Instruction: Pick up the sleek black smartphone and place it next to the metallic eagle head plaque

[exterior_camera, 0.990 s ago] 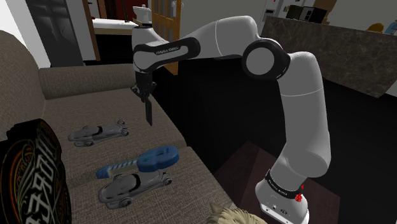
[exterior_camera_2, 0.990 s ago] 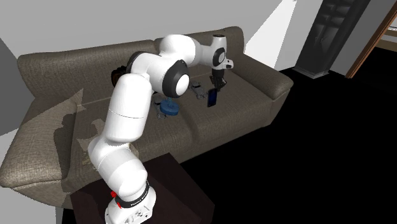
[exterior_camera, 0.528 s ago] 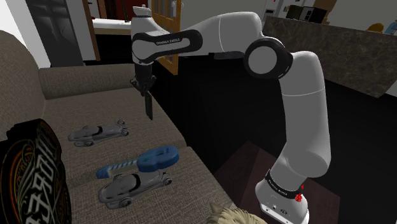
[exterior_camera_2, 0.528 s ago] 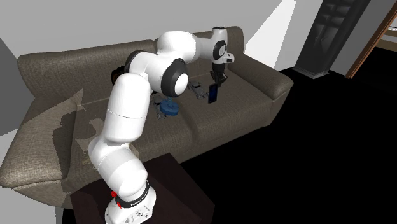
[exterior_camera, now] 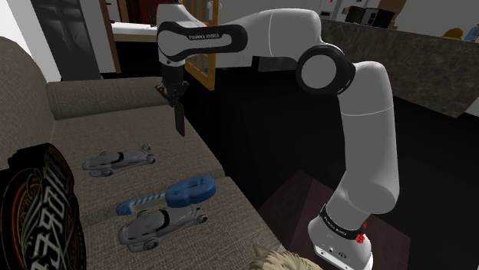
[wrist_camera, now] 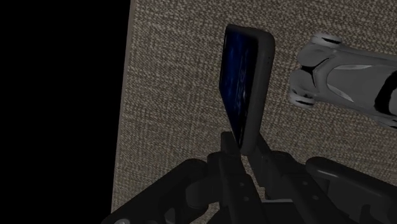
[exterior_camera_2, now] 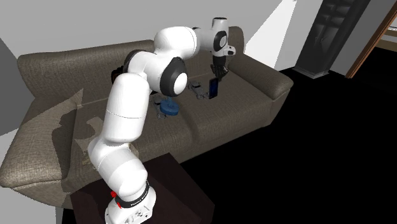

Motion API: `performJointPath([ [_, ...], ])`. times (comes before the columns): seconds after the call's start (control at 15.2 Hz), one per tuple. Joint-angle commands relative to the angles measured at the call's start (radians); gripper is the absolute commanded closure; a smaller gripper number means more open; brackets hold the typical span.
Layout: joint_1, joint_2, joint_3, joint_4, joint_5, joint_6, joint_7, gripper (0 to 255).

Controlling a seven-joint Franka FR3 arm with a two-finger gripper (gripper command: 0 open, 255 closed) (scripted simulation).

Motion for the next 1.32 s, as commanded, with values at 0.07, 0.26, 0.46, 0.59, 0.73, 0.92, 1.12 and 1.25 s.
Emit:
performJointPath([
  [0.07, 0.003, 0.002, 0.001, 0.041, 0.0, -0.039, -0.001, 255],
  [0.26, 0.007, -0.041, 0.005, -0.005, 0.004, -0.036, 0.01, 255],
  [0.46, 0.018, -0.157, 0.02, -0.165, 0.014, 0.007, 0.046, 255],
  [0.59, 0.027, -0.227, 0.031, -0.255, 0.022, 0.027, 0.071, 255],
  [0.73, 0.038, -0.293, 0.042, -0.335, 0.03, 0.041, 0.095, 255],
  [0.92, 0.056, -0.384, 0.06, -0.44, 0.044, 0.054, 0.132, 255],
  [1.12, 0.076, -0.469, 0.08, -0.529, 0.06, 0.059, 0.17, 255],
  [1.25, 0.091, -0.522, 0.095, -0.581, 0.072, 0.058, 0.197, 255],
])
